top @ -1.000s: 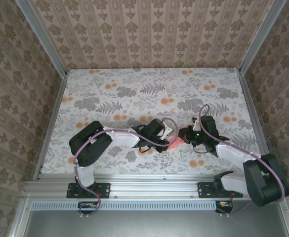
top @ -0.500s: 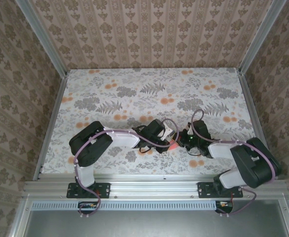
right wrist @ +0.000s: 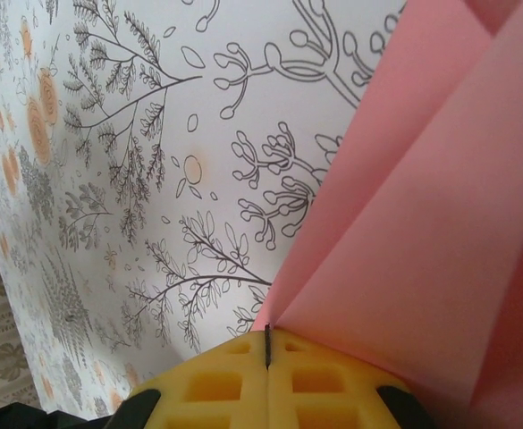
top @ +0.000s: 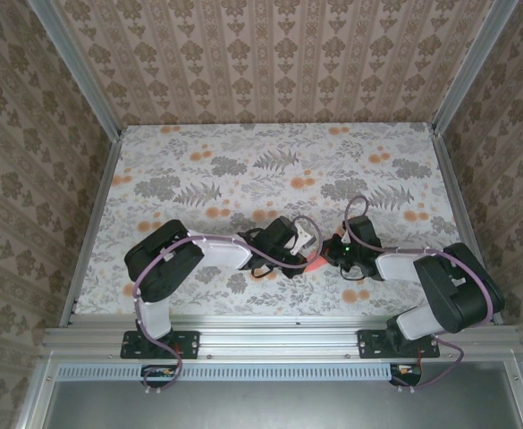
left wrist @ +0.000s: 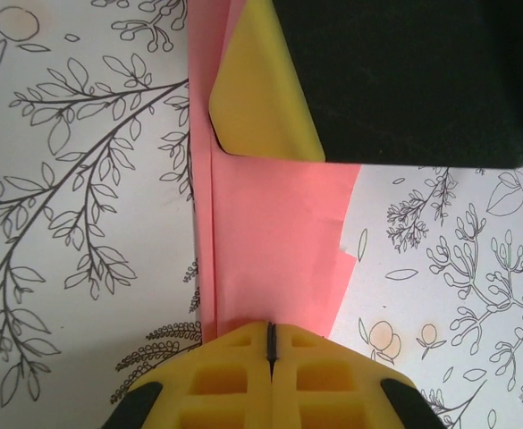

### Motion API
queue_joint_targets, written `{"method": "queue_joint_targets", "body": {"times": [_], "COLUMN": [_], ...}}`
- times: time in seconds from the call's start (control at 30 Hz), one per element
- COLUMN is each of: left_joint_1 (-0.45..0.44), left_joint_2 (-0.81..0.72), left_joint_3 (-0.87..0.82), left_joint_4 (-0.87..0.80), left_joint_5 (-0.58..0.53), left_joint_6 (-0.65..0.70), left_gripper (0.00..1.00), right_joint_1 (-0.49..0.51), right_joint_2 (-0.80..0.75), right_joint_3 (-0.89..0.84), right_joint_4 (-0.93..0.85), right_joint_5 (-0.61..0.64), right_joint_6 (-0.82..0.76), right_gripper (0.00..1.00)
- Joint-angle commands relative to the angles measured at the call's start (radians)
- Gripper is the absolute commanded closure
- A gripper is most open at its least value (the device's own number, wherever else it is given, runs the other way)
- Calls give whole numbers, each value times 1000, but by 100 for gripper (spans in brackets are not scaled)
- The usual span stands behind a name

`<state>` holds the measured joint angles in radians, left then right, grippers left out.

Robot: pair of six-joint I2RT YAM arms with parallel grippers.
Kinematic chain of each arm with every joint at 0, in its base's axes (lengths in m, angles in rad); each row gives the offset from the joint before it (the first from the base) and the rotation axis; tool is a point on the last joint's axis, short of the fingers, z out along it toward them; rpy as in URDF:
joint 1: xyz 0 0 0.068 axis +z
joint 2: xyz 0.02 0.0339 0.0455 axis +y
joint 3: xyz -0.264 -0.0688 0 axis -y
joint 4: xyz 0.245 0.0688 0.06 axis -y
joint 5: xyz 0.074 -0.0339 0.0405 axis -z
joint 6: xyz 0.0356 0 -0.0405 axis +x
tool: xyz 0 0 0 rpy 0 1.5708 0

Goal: Fold a paper plane with a square sheet of paper (pick it up from the middle)
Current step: Fold the wing for the fifth time at the center of the table.

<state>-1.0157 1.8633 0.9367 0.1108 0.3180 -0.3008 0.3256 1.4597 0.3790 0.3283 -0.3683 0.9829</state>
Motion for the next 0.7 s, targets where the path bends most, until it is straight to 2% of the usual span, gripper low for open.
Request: {"method": "queue_joint_targets", "body": {"times": [0.0,0.2,0.67], "left_joint_1": [-10,-6,-1], "left_joint_2": [42,36,28], "left_joint_3": [-61,-86,-109], "left_joint_4": [-167,-164,-169], "left_joint_5": [6,11,32], "left_joint_6": [28,35,46], "left_gripper": [96,96,96], "right_joint_1": [-40,-86,-219], "right_joint_2": [-9,-47,-40], "right_joint_3": [12,27,43], "right_joint_4": [-102,-163,-164], "right_joint_5": [121,157,110], "right_joint_6": [-56,-88,-133], "right_gripper": [95,95,95]}}
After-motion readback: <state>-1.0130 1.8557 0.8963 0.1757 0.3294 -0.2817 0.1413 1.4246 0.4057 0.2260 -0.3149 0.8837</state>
